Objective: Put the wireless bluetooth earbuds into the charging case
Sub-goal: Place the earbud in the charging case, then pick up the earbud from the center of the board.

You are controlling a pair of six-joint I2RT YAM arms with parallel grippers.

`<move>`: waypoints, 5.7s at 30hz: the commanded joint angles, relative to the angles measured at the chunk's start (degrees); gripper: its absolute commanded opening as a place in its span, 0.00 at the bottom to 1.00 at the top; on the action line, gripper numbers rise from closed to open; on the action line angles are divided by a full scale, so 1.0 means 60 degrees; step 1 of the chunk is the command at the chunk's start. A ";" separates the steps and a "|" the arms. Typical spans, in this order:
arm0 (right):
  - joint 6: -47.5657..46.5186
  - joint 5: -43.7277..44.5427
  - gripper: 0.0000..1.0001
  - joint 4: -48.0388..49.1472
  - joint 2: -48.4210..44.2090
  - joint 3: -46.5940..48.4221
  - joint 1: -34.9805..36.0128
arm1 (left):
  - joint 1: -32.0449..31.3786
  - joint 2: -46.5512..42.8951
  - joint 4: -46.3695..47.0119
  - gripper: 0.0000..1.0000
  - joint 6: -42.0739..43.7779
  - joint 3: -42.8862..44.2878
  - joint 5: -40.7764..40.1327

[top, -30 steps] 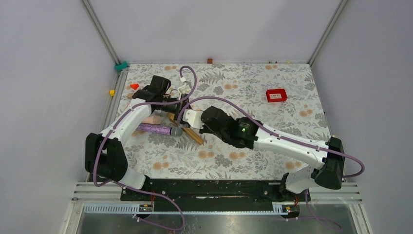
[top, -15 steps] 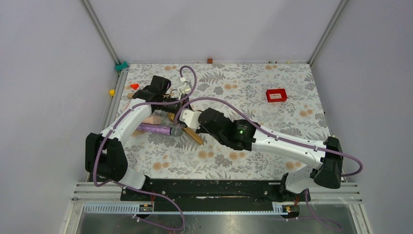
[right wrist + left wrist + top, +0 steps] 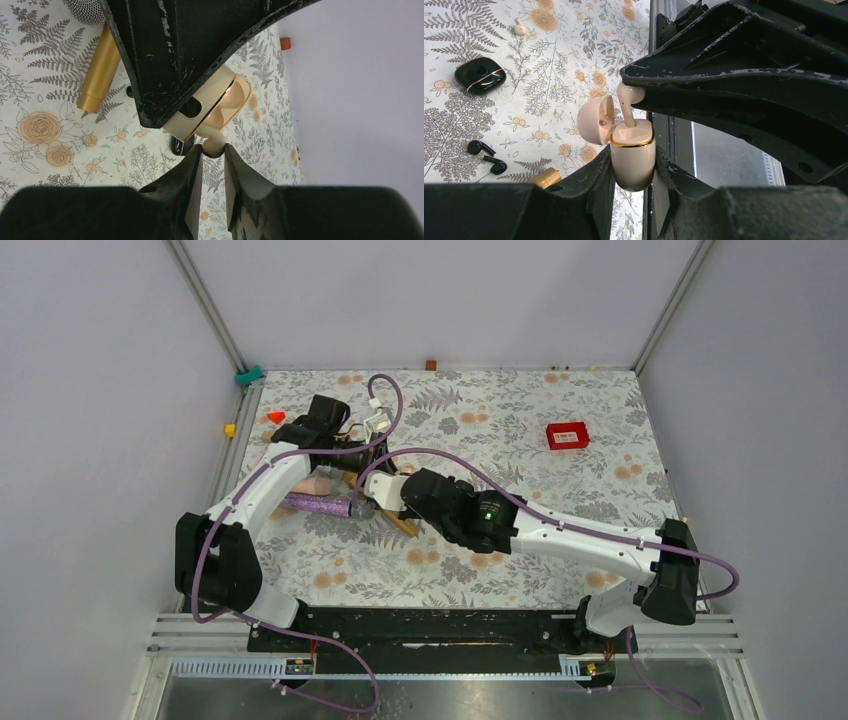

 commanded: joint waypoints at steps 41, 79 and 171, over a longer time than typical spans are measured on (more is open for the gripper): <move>0.1684 -0.0137 0.34 -0.1552 0.0130 0.1758 0.0249 | 0.0356 -0.0711 0.0316 0.00 0.1339 -0.0583 0.1210; 0.3699 -0.3127 1.00 -0.2054 0.1026 -0.0464 -0.3107 | 0.3358 -0.2145 -0.1253 0.00 0.2740 -0.0095 0.0910; 0.3419 -0.0881 0.50 -0.1005 0.5195 0.0488 -0.1448 | 0.5305 -0.1452 -0.8323 0.00 1.0352 0.0630 0.2535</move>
